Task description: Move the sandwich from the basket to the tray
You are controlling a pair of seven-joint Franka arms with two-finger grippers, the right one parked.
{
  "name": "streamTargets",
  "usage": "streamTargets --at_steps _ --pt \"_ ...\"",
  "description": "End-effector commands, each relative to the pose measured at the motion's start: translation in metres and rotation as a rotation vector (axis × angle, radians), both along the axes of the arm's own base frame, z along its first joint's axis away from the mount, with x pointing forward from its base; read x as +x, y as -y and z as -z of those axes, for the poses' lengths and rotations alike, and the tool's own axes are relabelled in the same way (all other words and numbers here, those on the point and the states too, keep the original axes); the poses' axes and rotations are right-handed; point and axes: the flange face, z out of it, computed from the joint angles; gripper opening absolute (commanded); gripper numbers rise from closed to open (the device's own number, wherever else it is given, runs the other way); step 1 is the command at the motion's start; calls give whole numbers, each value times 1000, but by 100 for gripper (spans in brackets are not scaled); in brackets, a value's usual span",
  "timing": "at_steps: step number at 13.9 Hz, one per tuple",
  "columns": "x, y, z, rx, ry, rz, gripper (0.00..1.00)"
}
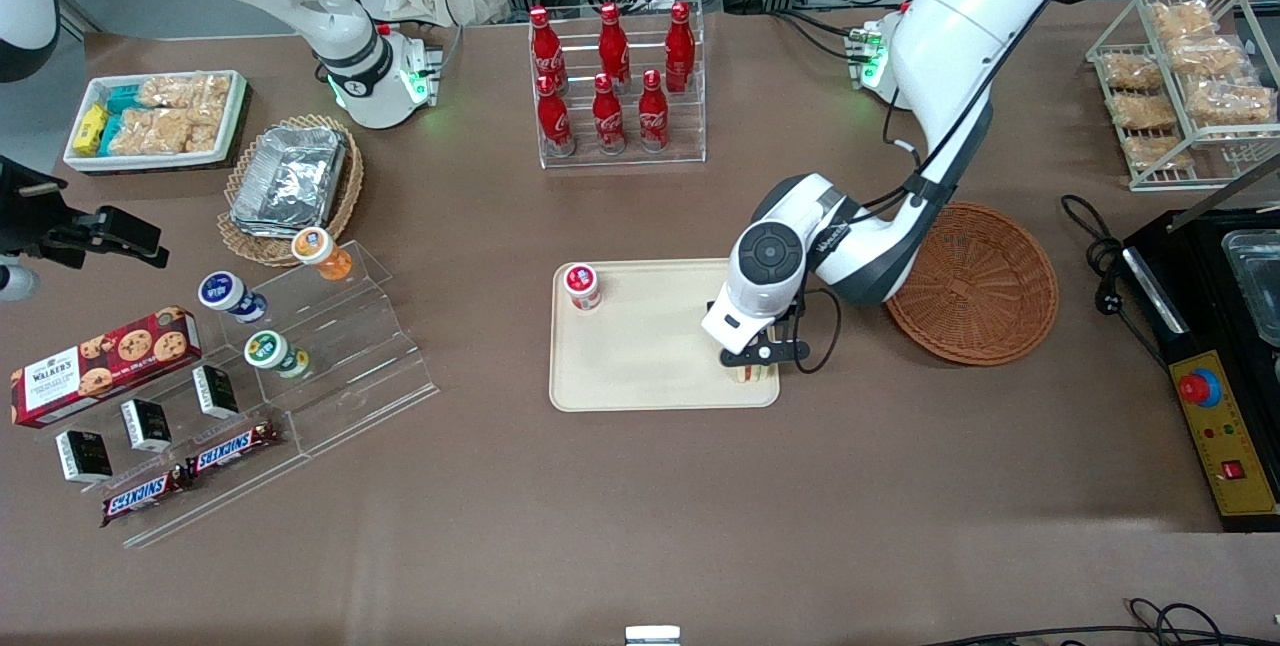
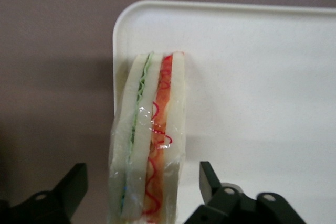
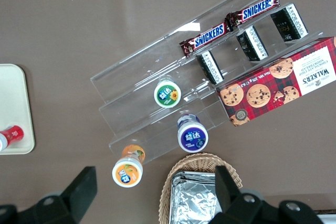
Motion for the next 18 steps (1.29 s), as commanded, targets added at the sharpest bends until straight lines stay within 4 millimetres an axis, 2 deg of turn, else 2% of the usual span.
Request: streamTargets --at_steps 1,4,6,8,14,18 --pt "5 -9 -59 46 24 -17 100" --pt "20 -21 -119 -25 -44 -41 100" --pt "26 -48 -156 -12 -76 -28 100" --pt "29 -76 -183 -26 -96 -9 100" --pt "41 -158 -233 -11 -72 17 100" --pt "46 -236 -265 -10 -73 87 100"
